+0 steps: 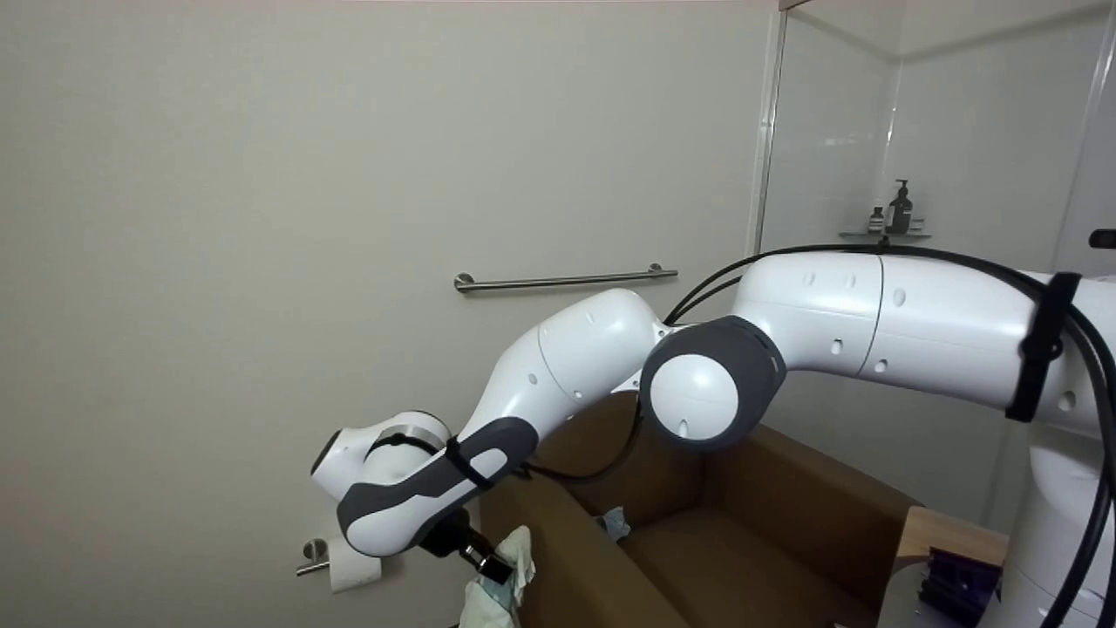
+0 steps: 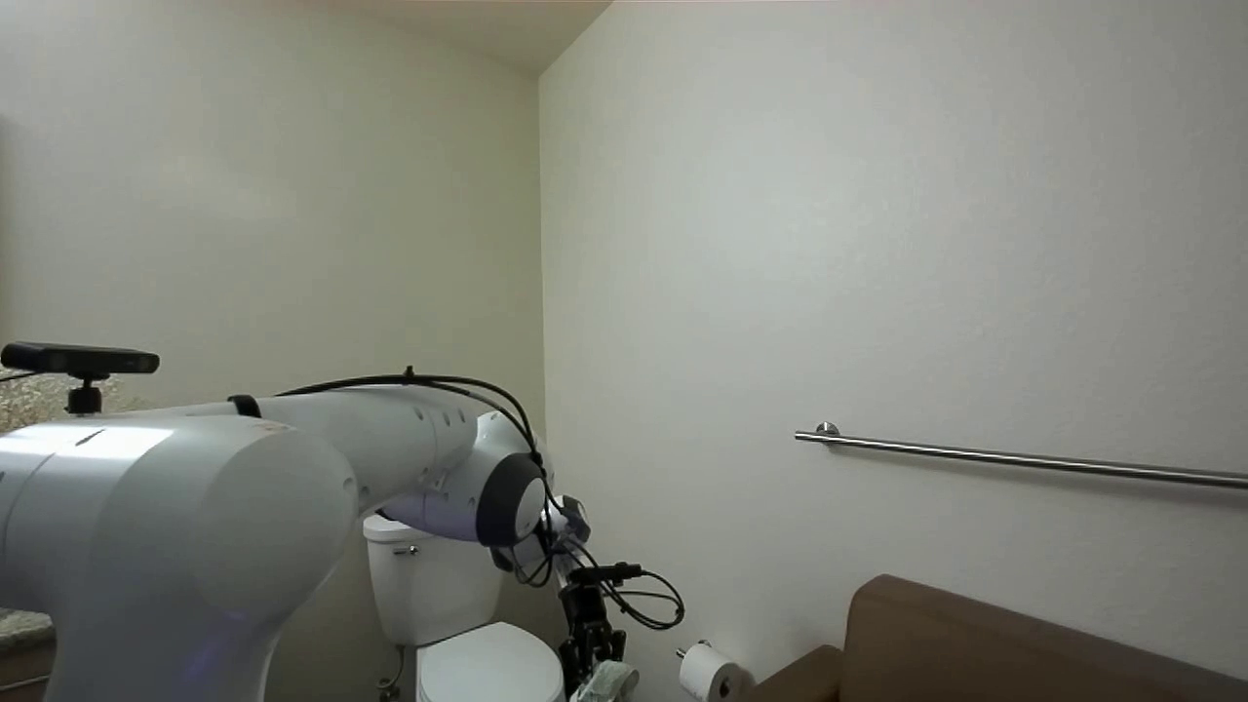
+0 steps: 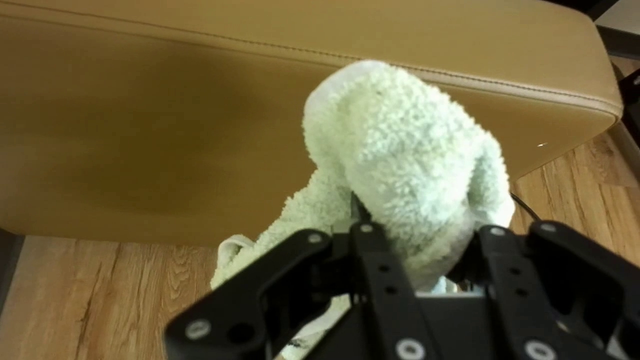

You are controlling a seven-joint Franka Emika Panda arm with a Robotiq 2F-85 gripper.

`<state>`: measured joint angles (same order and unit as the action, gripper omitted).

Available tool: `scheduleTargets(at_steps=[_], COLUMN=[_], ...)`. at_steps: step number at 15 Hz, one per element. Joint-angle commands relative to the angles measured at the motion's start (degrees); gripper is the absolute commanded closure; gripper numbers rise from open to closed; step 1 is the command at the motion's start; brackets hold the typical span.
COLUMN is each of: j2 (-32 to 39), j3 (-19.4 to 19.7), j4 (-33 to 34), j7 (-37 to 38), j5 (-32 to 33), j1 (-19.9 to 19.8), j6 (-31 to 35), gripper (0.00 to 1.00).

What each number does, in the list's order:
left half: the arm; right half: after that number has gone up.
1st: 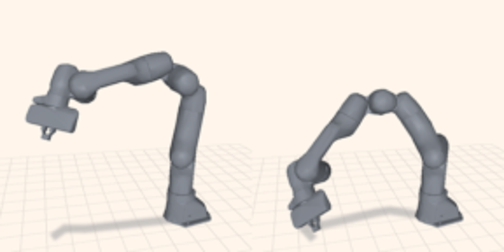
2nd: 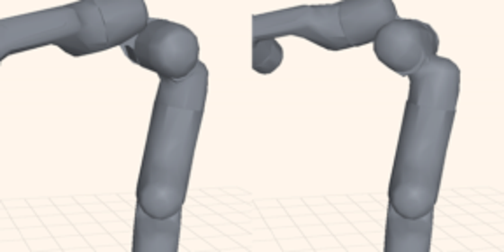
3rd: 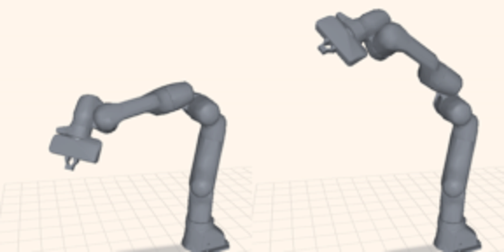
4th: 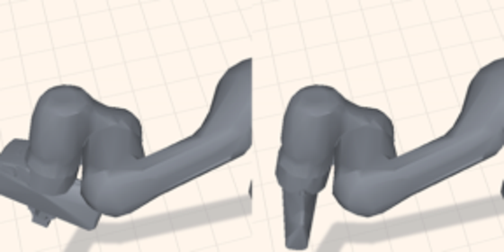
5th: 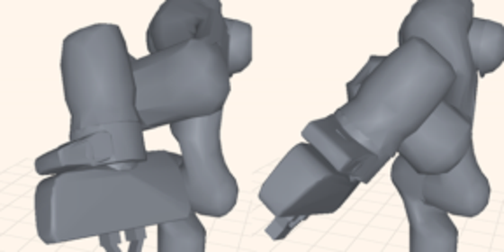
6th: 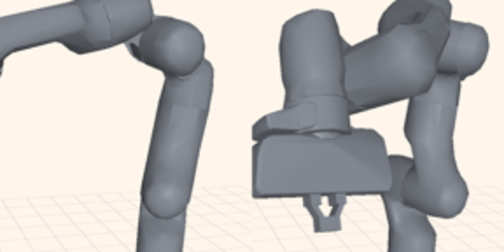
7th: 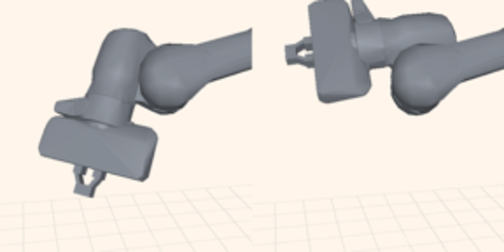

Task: Wipe the side of the chair with the cloth on the armrest

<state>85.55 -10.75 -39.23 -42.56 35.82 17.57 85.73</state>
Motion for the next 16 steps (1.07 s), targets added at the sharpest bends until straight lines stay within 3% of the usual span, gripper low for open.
scheduleTargets(at_steps=[1,7,8,11,16], j2=[0.0,-0.1,-0.1,0.0,0.6], j3=[4.0,2.8,3.4,9.2,18.4], j4=[0.6,0.7,0.0,-2.9,-11.5], j7=[-1.1,-1.2,0.8,7.5,18.9], j5=[-4.8,-5.3,-5.2,-6.7,-0.5], j1=[1.7,1.3,1.4,1.1,2.4], j6=[0.4,0.5,1.2,7.2,20.8], gripper=[0.83,0.83,0.93,0.93,0.93])
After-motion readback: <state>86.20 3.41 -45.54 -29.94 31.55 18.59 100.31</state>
